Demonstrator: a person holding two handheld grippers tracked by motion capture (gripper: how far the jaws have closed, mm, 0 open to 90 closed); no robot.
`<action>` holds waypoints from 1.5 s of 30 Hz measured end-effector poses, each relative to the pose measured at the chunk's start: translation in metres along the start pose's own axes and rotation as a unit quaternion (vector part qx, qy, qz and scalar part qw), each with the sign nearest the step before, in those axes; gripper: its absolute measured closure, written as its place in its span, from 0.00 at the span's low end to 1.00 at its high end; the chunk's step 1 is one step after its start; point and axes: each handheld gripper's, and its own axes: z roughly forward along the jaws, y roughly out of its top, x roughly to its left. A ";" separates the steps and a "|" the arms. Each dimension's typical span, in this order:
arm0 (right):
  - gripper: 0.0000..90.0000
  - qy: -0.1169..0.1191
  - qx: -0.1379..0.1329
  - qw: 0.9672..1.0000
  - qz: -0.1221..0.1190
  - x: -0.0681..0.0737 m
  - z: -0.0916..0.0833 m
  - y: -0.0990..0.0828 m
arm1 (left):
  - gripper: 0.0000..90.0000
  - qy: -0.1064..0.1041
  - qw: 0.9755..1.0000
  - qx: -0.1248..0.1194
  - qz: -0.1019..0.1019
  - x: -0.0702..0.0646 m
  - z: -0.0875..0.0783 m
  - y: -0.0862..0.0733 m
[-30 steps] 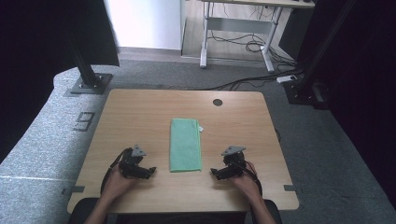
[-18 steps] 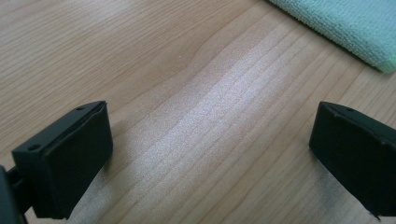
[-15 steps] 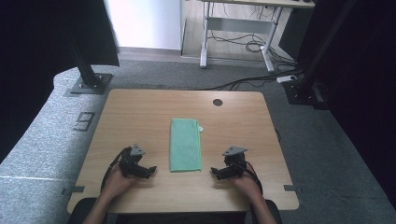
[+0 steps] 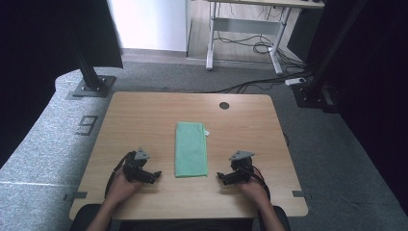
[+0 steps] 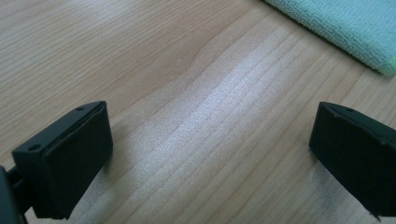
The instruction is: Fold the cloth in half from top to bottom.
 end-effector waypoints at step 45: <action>0.00 -0.002 0.030 1.000 -0.006 0.022 0.045 0.054 | 0.00 0.001 1.000 0.009 0.004 -0.022 0.048 0.060</action>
